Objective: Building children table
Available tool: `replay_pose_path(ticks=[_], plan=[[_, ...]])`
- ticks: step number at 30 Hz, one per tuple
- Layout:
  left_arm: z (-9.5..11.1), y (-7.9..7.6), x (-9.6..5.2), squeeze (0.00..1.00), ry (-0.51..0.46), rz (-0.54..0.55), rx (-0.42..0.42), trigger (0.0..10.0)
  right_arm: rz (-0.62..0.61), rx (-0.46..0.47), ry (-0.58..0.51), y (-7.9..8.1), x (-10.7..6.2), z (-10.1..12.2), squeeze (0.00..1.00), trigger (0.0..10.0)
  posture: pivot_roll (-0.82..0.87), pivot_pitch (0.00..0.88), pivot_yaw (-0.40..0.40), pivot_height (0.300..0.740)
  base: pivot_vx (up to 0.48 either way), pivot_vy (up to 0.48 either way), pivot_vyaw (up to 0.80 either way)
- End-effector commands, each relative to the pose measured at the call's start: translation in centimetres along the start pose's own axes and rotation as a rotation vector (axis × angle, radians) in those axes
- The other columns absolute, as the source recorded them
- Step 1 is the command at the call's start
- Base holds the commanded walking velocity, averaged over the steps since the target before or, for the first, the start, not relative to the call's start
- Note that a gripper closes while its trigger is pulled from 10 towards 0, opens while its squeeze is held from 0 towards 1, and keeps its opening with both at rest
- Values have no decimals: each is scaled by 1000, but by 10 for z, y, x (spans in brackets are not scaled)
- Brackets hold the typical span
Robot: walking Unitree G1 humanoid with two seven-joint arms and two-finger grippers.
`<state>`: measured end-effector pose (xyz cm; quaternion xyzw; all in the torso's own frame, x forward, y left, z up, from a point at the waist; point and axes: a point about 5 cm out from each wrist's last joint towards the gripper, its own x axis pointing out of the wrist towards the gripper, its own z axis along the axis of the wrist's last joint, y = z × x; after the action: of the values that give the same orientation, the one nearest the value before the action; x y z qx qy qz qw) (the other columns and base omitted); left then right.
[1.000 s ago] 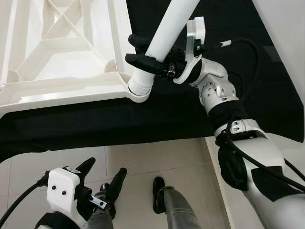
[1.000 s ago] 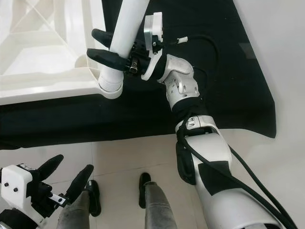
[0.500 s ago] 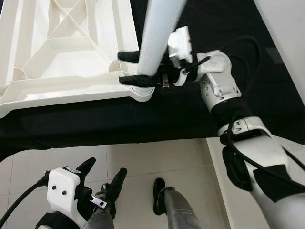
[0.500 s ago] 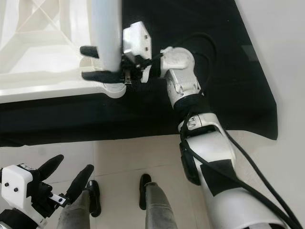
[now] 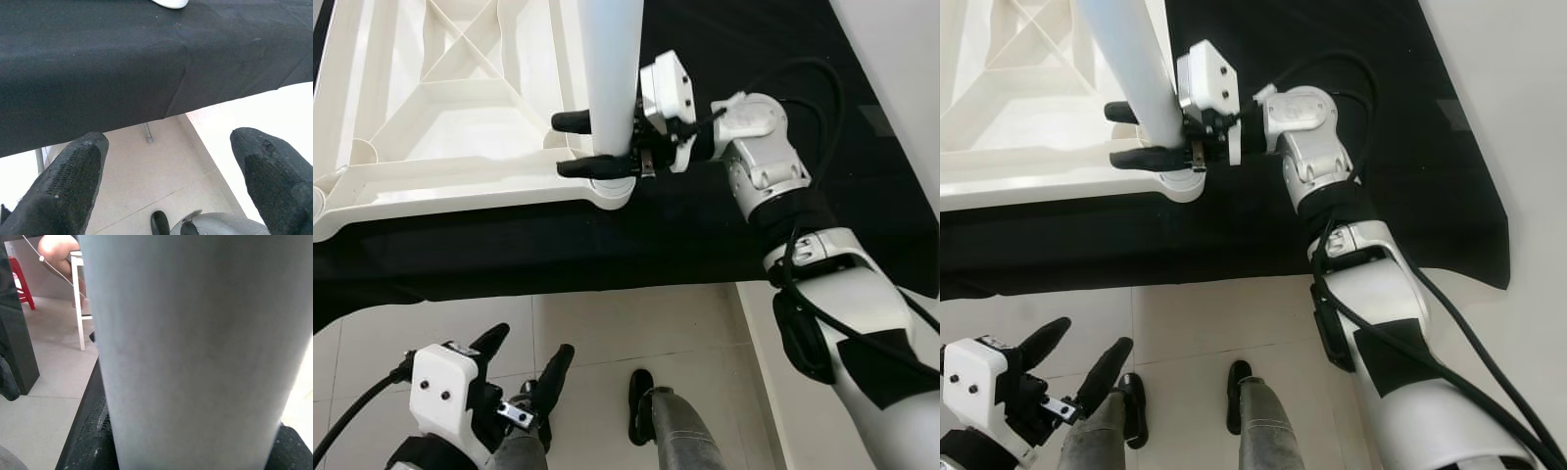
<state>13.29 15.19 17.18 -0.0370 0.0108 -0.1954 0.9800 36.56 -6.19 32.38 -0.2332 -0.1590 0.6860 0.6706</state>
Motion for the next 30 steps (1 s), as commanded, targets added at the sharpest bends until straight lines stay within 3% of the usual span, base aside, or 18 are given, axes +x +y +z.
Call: replay_pose_path(ticks=[1,2,5,12,23,27,30], plan=[[-7,-1,-1,0,34,0,-20,10000,-6,314,137,22,-5,-56,0,10000,149,430,-120,740,0,0,0],[-7,-1,-1,0,34,0,-20,10000,-6,314,137,22,-5,-56,0,10000,149,430,-120,740,0,0,0],[-7,0,0,0,31,0,-20,10000,-134,482,115,16,-3,-61,0,10000,149,426,-122,740,0,0,0],[-7,1,1,0,29,0,-18,10000,-167,536,104,18,-3,-68,0,10000,148,424,-118,740,0,0,0],[-8,1,2,0,29,-1,-16,10000,-191,516,30,20,-4,-67,0,10000,146,419,-119,740,0,0,0],[-8,1,4,0,27,-2,-16,10000,-233,452,-66,24,-5,-67,0,10000,150,412,-118,740,0,0,0],[-10,2,5,0,30,-4,-17,10000,-337,434,-224,18,-11,-56,0,10000,153,397,-114,740,0,0,0]])
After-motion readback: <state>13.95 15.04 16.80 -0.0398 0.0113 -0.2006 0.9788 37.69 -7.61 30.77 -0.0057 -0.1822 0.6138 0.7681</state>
